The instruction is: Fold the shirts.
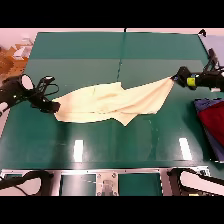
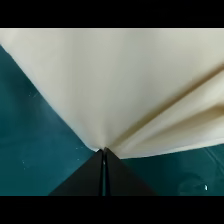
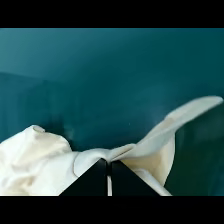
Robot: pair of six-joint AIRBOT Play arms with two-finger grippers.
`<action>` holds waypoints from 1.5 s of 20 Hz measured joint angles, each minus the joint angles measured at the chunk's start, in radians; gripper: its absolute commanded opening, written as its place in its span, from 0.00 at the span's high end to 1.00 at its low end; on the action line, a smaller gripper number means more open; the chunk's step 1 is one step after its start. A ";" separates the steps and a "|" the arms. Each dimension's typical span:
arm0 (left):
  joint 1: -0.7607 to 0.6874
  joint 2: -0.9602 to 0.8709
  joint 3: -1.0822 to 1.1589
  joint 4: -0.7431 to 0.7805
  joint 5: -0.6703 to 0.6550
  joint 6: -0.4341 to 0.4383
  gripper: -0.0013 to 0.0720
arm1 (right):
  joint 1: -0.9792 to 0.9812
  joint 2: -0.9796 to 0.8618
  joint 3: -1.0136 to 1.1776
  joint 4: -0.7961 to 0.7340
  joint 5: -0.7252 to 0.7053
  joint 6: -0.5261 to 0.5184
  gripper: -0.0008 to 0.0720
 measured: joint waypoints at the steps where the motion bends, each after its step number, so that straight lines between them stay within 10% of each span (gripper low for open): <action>1: 0.000 0.010 0.000 0.011 -0.013 -0.001 0.96 | -0.005 -0.014 0.035 -0.001 0.000 -0.002 0.97; 10: 0.000 0.058 -0.001 -0.082 -0.077 0.003 0.96 | 0.022 -0.223 0.243 -0.011 -0.027 -0.004 0.92; 12: 0.000 0.060 -0.002 -0.120 -0.060 0.001 0.96 | 0.025 -0.256 0.257 -0.012 -0.018 -0.004 0.37; 22: 0.000 0.060 -0.002 -0.216 0.024 0.000 0.96 | -0.090 -0.128 0.086 -0.019 0.314 -0.023 0.53; 25: 0.000 0.060 -0.002 -0.219 0.026 0.000 0.96 | -0.012 -0.035 -0.167 0.003 0.296 -0.041 0.28; 30: 0.000 0.060 -0.002 -0.222 0.026 0.001 0.96 | 0.229 0.015 -0.439 0.107 0.114 -0.051 0.28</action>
